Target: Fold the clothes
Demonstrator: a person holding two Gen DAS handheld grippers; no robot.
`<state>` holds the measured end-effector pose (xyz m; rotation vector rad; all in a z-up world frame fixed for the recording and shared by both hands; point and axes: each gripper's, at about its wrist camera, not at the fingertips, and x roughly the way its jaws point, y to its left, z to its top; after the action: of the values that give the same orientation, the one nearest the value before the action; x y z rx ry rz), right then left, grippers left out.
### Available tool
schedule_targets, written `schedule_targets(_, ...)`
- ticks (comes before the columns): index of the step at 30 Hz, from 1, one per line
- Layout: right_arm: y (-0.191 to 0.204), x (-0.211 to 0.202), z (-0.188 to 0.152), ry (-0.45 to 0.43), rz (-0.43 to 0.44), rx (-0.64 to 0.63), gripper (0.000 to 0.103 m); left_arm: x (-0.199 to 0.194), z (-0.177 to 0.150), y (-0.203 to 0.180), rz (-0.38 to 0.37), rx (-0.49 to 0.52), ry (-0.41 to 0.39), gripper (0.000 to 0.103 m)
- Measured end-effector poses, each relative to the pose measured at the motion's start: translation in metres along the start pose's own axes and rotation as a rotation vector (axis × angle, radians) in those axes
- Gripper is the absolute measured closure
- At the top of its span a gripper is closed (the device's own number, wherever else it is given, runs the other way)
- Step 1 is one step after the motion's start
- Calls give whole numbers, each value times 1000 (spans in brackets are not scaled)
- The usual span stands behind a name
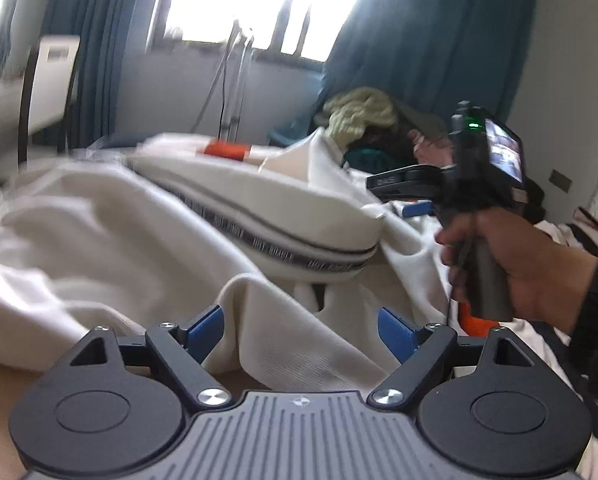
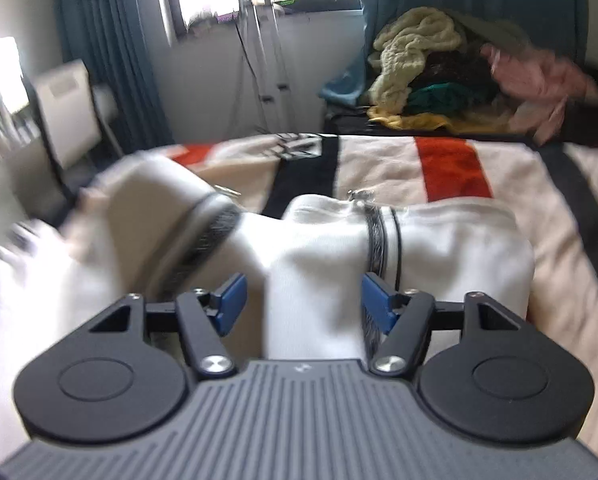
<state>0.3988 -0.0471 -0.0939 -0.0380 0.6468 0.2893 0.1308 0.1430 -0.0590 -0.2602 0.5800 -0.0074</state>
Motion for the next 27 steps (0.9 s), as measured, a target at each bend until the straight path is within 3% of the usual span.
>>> schedule_targets(2, 8, 20, 2, 16, -50, -57, 43, 9, 5, 7, -24, -14, -6, 18)
schedule_targets(3, 11, 28, 3, 26, -67, -71, 53, 12, 6, 9, -21, -21, -12, 18)
schedule_targets(4, 11, 32, 3, 33, -80, -70, 74, 15, 7, 12, -15, -28, -18, 18)
schedule_targets(6, 8, 31, 5, 30, -109, -39, 92, 20, 10, 16, -9, -42, -21, 18)
schedule_targets(10, -5, 8, 14, -15, -124, 3, 96, 18, 10, 17, 0, -40, -27, 18)
schedule_targets(16, -73, -88, 15, -235, -173, 185, 97, -5, 14, 13, 11, -44, -72, 18)
schedule_targets(22, -179, -179, -60, -342, -258, 469, 97, -35, 10, -2, 10, 5, -102, 17)
schedule_targets(25, -210, -206, -110, -302, -289, 555, 97, -44, 7, -11, 18, 35, -102, 17)
schedule_targets(27, -230, -210, -142, -217, -281, 676, 96, -48, 4, -15, 22, 46, -96, 17)
